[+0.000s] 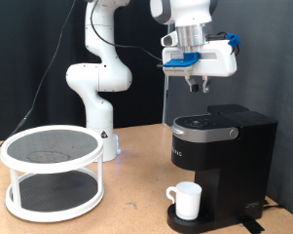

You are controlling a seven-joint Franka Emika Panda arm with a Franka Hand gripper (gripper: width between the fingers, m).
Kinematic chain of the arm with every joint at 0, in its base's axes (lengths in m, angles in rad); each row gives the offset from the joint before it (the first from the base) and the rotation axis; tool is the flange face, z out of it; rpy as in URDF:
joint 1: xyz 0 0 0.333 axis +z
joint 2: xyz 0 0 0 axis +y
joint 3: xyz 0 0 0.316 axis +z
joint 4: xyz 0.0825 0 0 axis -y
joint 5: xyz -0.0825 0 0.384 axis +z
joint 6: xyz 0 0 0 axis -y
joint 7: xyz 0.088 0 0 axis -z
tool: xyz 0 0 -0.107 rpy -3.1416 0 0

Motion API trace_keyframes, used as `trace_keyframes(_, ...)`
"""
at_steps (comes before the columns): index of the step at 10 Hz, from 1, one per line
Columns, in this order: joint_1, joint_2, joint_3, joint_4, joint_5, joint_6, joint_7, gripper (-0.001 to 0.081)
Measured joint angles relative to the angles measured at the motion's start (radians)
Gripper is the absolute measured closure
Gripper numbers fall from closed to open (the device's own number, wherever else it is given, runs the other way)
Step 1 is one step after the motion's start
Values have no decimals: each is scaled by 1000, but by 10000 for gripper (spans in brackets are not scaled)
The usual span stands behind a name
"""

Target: Make a cup of coffee with the keurig machine

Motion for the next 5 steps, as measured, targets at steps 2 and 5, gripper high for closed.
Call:
trace_keyframes(2,0,13,0,0,-11,0,0,778)
trace_keyframes(5,1,39,7,-3,-37,1,-2,805)
